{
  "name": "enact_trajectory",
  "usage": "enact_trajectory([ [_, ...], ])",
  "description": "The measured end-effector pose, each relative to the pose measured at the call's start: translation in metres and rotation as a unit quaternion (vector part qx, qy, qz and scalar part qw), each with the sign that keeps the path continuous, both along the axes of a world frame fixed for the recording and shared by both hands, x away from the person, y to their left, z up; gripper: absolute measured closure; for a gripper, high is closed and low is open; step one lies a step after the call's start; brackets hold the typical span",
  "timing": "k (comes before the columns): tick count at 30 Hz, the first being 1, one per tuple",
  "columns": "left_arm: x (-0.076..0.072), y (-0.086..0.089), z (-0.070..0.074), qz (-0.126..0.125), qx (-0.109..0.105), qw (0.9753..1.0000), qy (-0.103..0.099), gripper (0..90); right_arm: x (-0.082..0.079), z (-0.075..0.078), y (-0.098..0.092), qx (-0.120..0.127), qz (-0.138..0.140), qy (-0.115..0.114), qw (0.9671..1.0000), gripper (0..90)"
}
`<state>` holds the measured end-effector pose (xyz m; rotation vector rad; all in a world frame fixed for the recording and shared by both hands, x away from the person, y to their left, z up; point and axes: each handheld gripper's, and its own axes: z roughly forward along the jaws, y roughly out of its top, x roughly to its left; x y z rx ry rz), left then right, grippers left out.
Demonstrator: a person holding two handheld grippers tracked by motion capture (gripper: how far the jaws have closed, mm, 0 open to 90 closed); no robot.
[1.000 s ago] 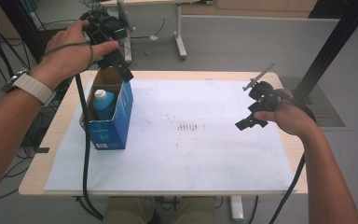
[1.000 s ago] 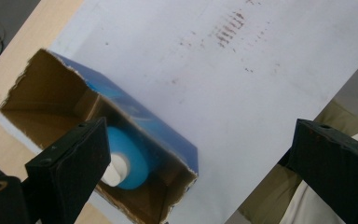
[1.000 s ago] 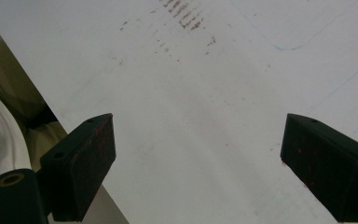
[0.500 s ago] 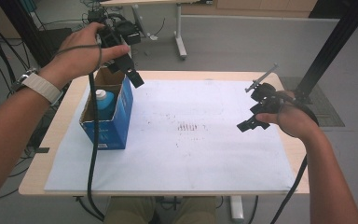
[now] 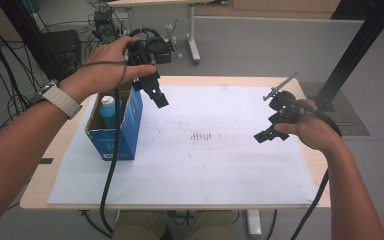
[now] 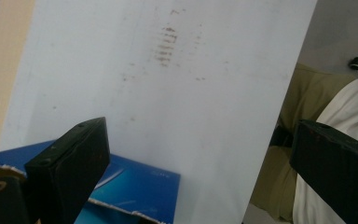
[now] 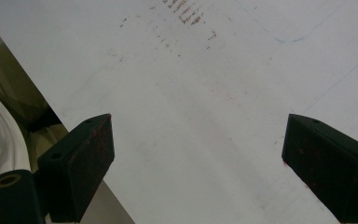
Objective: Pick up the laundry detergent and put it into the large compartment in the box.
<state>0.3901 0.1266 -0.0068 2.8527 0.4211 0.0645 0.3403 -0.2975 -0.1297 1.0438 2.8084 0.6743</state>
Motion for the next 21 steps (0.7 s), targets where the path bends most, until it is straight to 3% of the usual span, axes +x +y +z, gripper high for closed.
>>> enact_trajectory([
  [21, -0.006, -0.036, -0.031, -0.061, 0.021, 0.9979, 0.004, 5.5, -0.003, -0.004, -0.004, 0.007, -0.003, 0.002, 1.0, 8.9],
])
